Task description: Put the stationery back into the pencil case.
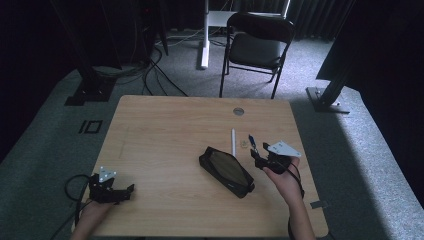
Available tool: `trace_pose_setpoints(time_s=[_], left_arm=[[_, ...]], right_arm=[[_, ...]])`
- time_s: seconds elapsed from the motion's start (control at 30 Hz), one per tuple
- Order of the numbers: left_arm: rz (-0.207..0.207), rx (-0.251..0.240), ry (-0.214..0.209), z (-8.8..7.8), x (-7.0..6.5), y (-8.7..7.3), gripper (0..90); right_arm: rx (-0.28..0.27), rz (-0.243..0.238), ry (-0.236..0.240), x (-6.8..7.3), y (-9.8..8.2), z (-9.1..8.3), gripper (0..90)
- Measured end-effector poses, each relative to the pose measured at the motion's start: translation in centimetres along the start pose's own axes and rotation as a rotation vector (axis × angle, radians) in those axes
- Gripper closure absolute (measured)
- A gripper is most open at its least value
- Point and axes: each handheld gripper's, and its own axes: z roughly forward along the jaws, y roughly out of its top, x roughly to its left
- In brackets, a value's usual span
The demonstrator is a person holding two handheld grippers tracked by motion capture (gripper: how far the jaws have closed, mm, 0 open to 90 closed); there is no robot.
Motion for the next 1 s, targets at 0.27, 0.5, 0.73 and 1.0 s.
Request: trace_pose_setpoints(time_s=[0.27,0.5,0.73,1.0], left_arm=[[0.0,0.0,0.0,0.0,0.0,0.0,0.4],[0.0,0.0,0.0,0.0,0.0,0.0,0.4],[0.0,0.0,0.0,0.0,0.0,0.0,0.4],[0.0,0.0,0.0,0.0,0.0,0.0,0.4]], right_arm=[[0.036,0.036,-0.025,-1.1,-0.8,1.7,41.1],[0.061,0.064,-0.041,-1.8,-1.4,3.0,41.9],[0.103,0.073,-0.048,-2.4,-1.8,4.2,39.6],[0.147,0.071,-0.059,-2.6,-2.5,5.6,38.0]])
